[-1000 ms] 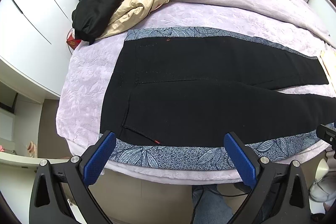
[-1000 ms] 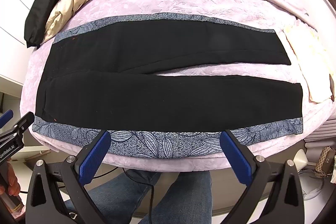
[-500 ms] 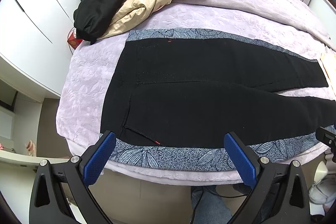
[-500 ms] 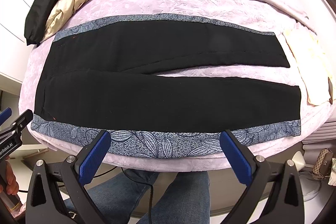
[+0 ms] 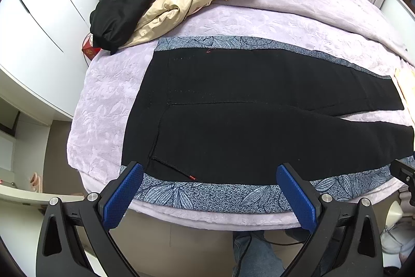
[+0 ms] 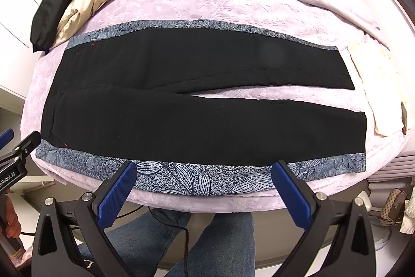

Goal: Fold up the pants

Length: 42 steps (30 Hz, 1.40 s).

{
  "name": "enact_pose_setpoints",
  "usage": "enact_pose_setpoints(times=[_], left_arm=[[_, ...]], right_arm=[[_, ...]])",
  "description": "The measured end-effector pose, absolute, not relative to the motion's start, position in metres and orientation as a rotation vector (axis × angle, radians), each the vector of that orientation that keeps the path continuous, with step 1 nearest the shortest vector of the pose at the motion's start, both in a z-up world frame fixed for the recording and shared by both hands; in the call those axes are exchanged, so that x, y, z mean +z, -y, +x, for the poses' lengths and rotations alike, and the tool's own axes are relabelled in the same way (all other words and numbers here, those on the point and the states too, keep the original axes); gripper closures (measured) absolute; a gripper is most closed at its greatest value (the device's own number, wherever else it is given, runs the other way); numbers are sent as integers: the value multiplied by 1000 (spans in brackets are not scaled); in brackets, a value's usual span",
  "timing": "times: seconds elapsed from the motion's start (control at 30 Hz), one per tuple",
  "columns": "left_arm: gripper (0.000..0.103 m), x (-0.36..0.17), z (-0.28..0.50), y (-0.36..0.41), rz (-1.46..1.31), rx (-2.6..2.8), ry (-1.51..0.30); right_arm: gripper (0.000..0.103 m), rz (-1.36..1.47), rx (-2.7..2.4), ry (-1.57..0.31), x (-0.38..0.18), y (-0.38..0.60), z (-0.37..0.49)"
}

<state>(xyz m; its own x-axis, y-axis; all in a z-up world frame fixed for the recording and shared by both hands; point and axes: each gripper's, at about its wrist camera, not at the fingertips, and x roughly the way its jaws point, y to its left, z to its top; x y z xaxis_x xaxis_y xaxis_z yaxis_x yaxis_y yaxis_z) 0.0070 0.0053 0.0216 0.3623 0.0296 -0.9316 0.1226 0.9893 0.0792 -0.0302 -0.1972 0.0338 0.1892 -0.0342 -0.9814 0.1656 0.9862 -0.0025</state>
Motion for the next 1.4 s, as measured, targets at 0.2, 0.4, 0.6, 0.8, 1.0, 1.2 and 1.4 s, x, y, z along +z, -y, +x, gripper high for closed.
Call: enact_pose_setpoints(times=[0.2, 0.4, 0.6, 0.8, 1.0, 1.2, 1.4], left_arm=[[0, 23, 6, -6, 140, -61, -1192], [0, 22, 7, -8, 123, -55, -1193], [0, 20, 7, -9, 116, -50, -1204], [0, 16, 7, -10, 114, -45, -1218], [0, 9, 7, -10, 110, -41, -1243], [0, 2, 9, -12, 88, -34, -1270], [0, -10, 12, -12, 99, -30, -1303]], right_arm=[[0, 103, -144, -1376, 34, 196, -30], [0, 92, -143, -1377, 34, 195, -27], [0, 85, -142, -1386, 33, 194, -25], [0, 86, -138, -1400, 29, 194, -22], [0, 91, -137, -1420, 24, 197, -22], [0, 106, -139, -1440, 16, 198, -18], [0, 132, -145, -1459, 5, 201, -16]])
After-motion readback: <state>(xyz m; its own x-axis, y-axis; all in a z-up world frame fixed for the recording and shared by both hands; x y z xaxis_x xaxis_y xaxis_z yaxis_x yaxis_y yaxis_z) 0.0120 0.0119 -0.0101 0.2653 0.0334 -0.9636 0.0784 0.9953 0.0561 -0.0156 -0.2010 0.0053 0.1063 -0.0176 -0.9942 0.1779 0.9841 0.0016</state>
